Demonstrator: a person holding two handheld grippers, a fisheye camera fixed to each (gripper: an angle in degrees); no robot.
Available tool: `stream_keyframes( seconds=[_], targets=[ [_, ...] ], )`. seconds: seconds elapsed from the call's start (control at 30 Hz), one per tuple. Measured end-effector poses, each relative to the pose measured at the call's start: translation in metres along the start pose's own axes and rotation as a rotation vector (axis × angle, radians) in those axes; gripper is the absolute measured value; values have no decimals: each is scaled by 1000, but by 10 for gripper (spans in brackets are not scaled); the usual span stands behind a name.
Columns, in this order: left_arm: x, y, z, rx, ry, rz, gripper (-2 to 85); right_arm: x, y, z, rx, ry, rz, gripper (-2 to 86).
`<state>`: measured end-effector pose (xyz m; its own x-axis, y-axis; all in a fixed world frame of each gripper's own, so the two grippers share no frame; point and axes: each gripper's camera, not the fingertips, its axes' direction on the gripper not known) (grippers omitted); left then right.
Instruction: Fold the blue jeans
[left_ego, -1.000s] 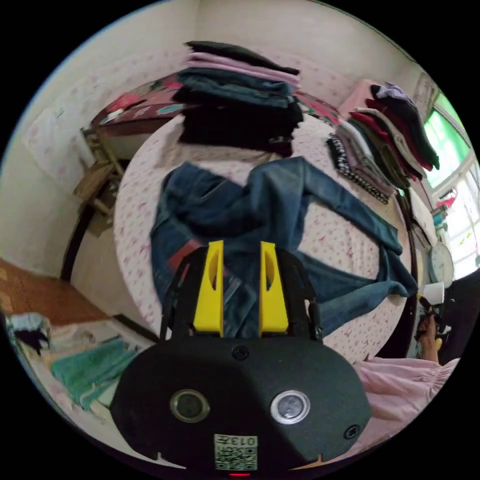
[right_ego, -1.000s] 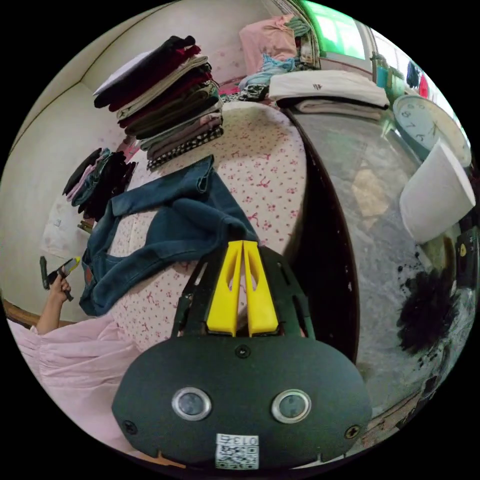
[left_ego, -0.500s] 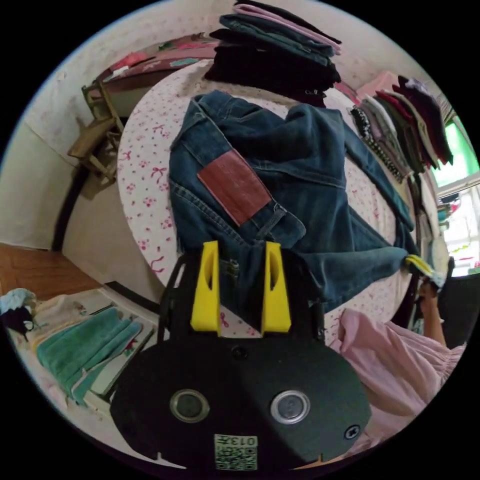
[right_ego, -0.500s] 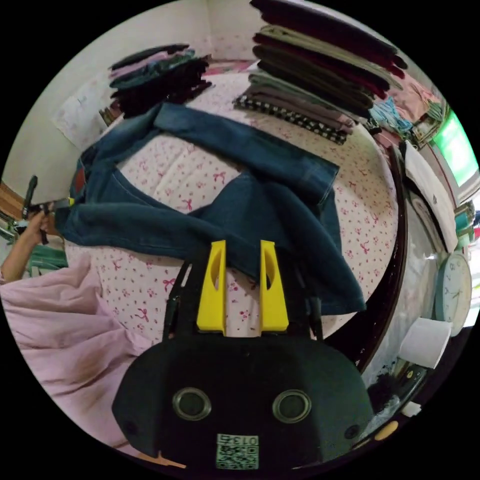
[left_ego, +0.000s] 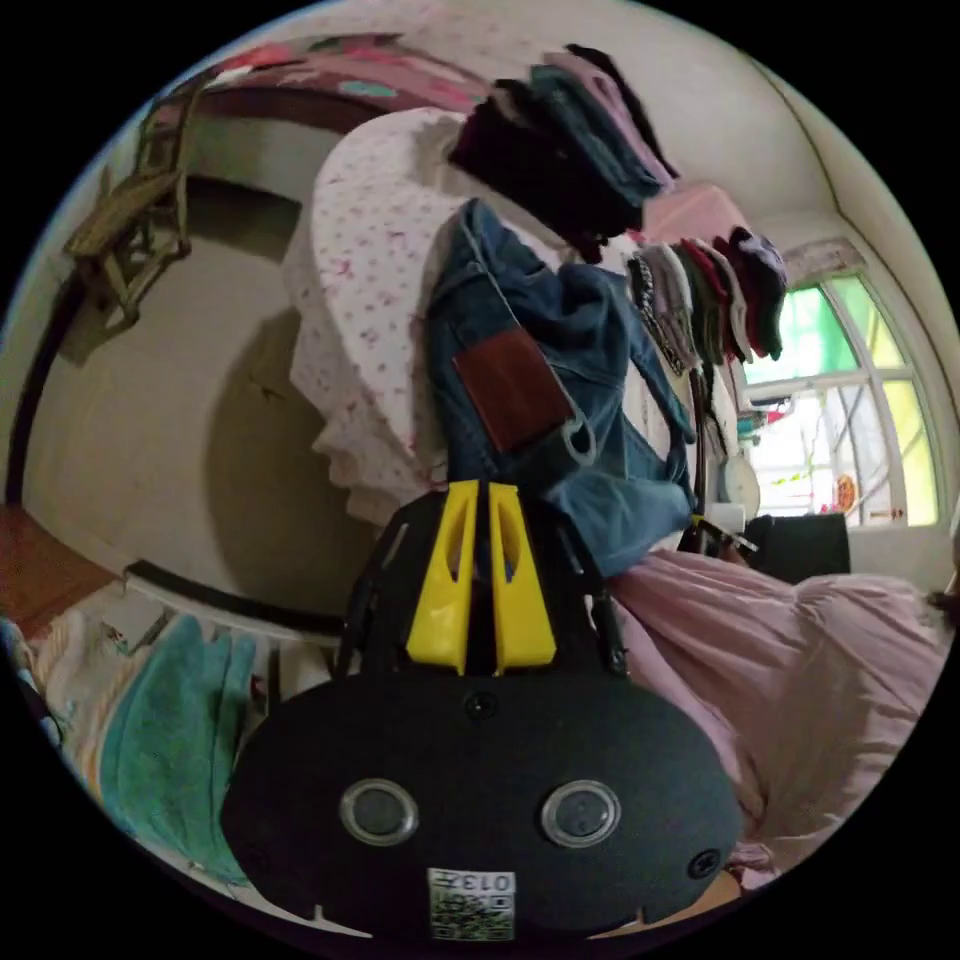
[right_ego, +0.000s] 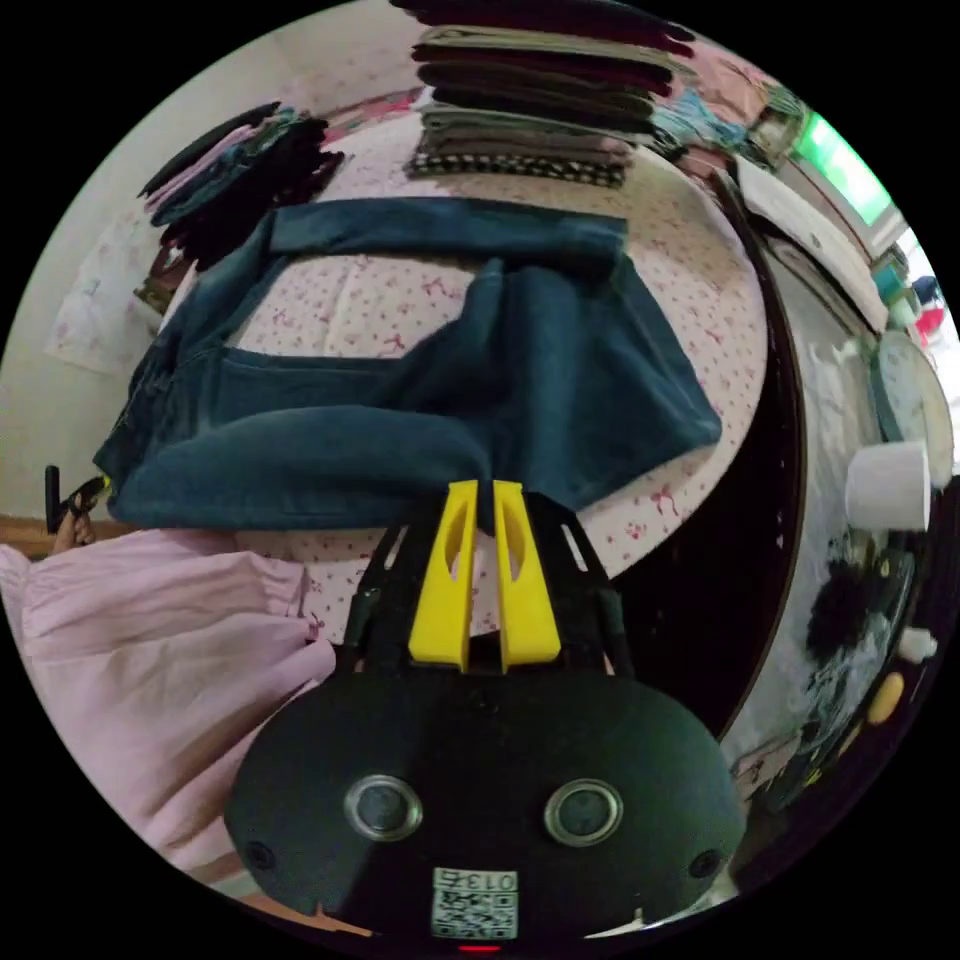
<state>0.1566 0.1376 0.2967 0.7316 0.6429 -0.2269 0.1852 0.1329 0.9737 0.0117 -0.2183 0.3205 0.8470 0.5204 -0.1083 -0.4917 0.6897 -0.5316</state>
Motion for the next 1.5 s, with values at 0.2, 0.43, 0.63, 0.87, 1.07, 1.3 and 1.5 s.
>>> stream_keyframes(
  seconds=[0.2, 0.43, 0.63, 0.87, 1.07, 1.3, 1.5],
  targets=[
    [-5, -52, -85, 268, -113, 67, 85, 28, 8, -55, 267, 63, 199, 72],
    [41, -198, -7, 103, -277, 171, 137, 59, -106, -28, 291, 60, 189, 106],
    [67, -254, 42, -3, -400, 168, 169, 95, -176, 21, 187, -33, 290, 125],
    [93, -254, 71, -83, -512, 253, 50, 68, -192, 25, 158, 54, 122, 20],
    [121, -229, -30, 235, -478, 268, 39, 72, -165, -85, 474, 120, 67, 12],
    [75, -244, -61, 421, -476, 93, 48, 104, -217, -88, 494, 175, 161, 24],
    [16, -225, -26, 340, -377, -128, 65, 132, -207, -30, 297, 132, 312, 53]
  ],
)
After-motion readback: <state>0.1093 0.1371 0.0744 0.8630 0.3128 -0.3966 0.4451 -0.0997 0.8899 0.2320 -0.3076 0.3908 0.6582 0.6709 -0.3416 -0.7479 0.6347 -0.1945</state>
